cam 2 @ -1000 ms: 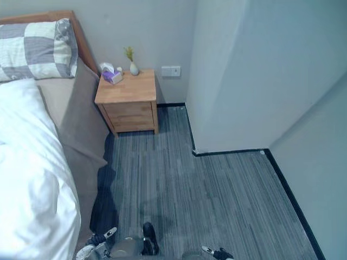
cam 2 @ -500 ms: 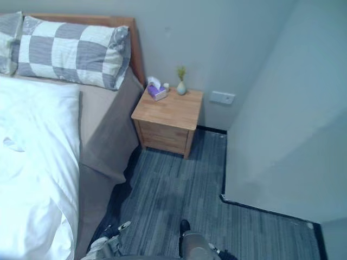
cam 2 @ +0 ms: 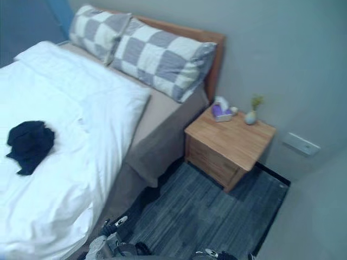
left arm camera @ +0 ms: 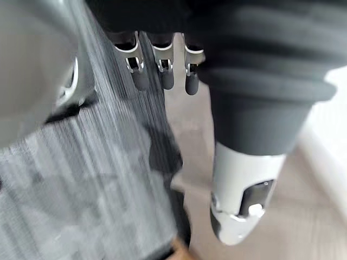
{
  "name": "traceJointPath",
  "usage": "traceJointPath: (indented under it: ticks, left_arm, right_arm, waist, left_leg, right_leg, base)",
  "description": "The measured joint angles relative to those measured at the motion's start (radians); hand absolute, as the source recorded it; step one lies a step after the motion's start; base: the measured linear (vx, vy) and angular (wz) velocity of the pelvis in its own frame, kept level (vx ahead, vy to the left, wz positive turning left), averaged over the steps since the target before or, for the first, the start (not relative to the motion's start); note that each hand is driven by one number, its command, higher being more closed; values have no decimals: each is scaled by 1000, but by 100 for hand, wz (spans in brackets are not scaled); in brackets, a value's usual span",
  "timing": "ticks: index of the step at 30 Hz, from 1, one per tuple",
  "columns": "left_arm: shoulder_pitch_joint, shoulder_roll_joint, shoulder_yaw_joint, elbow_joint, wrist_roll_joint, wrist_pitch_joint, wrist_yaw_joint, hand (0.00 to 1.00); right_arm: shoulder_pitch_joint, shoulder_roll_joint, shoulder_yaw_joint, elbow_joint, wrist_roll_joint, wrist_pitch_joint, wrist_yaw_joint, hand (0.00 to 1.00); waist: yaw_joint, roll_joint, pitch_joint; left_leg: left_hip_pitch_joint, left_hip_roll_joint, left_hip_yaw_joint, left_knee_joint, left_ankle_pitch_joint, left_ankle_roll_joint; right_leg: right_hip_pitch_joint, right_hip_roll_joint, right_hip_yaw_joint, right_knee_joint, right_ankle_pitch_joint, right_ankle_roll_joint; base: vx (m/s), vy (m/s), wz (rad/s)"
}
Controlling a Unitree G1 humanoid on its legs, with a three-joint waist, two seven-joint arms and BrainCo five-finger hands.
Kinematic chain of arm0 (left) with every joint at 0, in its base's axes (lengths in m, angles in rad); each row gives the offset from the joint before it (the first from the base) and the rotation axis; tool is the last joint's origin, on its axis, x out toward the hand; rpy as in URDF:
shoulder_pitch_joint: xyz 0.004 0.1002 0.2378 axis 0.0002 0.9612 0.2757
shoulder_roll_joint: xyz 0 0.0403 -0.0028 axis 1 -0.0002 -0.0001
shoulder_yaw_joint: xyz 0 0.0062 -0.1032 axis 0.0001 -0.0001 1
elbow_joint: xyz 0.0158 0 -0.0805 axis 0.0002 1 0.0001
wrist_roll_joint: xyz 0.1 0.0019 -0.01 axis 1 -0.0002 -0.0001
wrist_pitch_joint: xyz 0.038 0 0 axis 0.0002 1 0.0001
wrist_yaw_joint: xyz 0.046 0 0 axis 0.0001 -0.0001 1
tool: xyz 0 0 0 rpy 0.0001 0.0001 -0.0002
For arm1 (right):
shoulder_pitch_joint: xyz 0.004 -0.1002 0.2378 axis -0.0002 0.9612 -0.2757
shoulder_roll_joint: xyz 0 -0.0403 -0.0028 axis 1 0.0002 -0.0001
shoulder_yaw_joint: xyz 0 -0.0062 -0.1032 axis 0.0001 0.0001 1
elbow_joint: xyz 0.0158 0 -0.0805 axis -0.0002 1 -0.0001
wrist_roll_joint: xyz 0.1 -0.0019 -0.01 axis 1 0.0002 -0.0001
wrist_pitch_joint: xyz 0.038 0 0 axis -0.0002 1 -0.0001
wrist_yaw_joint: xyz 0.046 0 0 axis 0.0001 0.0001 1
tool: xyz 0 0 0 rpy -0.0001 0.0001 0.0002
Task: Tidy the bed and pick cloth on bed and put in laundry
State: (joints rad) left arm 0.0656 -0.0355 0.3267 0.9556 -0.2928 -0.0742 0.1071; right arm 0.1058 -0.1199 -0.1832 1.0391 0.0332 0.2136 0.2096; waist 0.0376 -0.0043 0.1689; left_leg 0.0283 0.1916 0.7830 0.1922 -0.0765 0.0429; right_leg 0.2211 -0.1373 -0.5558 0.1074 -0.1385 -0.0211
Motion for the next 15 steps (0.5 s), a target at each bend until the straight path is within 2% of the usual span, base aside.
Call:
traceJointPath:
  ticks: [1,2,4,5,6,7,8,9,11,12,15]
  left_arm:
    - [6,7,6,0,1,1,0,0]
    - [32,18,23,10,5,9,1,0]
    - [58,21,23,12,0,21,1,0]
    - [57,31,-6,24,1,25,0,0]
    - [47,53,-58,42,9,27,-5,0]
    - [38,65,-79,55,12,27,-14,0]
    - [26,88,-116,75,14,28,-23,0]
    - [12,104,-140,95,26,32,-22,0]
    - [1,113,-172,96,49,35,-23,0]
    - [1,109,-169,95,50,37,-22,0]
    - [2,99,-167,89,53,42,-27,0]
  right_arm:
    - [-1,5,1,-1,1,0,9,0]
    - [-7,14,10,6,2,5,5,0]
    - [-2,13,5,11,26,-21,-18,0]
    - [2,10,3,20,49,-49,-40,0]
    - [2,8,-8,16,91,-83,-67,0]
    - [2,7,-16,13,113,-101,-74,0]
    - [0,9,-36,7,146,-130,-81,0]
    - [-11,25,-43,13,169,-142,-83,0]
    - [-7,50,-40,15,207,-165,-82,0]
    - [-3,48,-38,16,234,-178,-82,0]
    - [1,34,3,19,264,-202,-88,0]
  waist:
    - [12,-6,-2]
    - [25,-22,-12]
    - [26,-25,-14]
    - [16,-24,-14]
    - [6,-32,-15]
    - [4,-39,-16]
    - [-4,-42,-11]
    - [-26,-48,-8]
    - [-41,-46,-4]
    - [-47,-40,-2]
    - [-49,-30,-5]
  left_leg:
    - [6,-11,0,-15,4,-1]
    - [30,-55,-15,-75,19,-2]
    - [73,-113,-60,-170,45,2]
    - [99,-149,-106,-224,53,3]
    - [114,-179,-163,-249,40,-8]
    - [120,-194,-191,-253,36,-3]
    - [138,-213,-258,-252,30,8]
    - [141,-211,-338,-231,13,24]
    - [148,-209,-445,-219,4,33]
    - [165,-209,-497,-225,0,35]
    - [172,-199,-581,-232,-7,27]
  right_leg:
    - [1,-7,-4,3,-1,3]
    - [5,-29,-7,24,-4,22]
    - [12,-68,-12,104,-17,52]
    - [0,-111,-8,222,-34,79]
    - [-62,-172,24,431,-34,96]
    - [-104,-208,56,543,-7,87]
    - [-191,-248,136,736,50,71]
    - [-245,-211,230,824,-5,97]
    - [-298,-150,313,832,-76,108]
    - [-323,-117,359,776,-102,104]
    - [-349,-34,455,516,-104,94]
  base:
    - [184,136,54]
    - [204,155,46]
    - [182,203,74]
    - [99,263,110]
    - [74,276,120]
    - [0,286,136]
    - [-50,257,165]
    - [-84,235,179]
    - [-161,155,195]
    - [-89,67,196]
    - [165,-115,133]
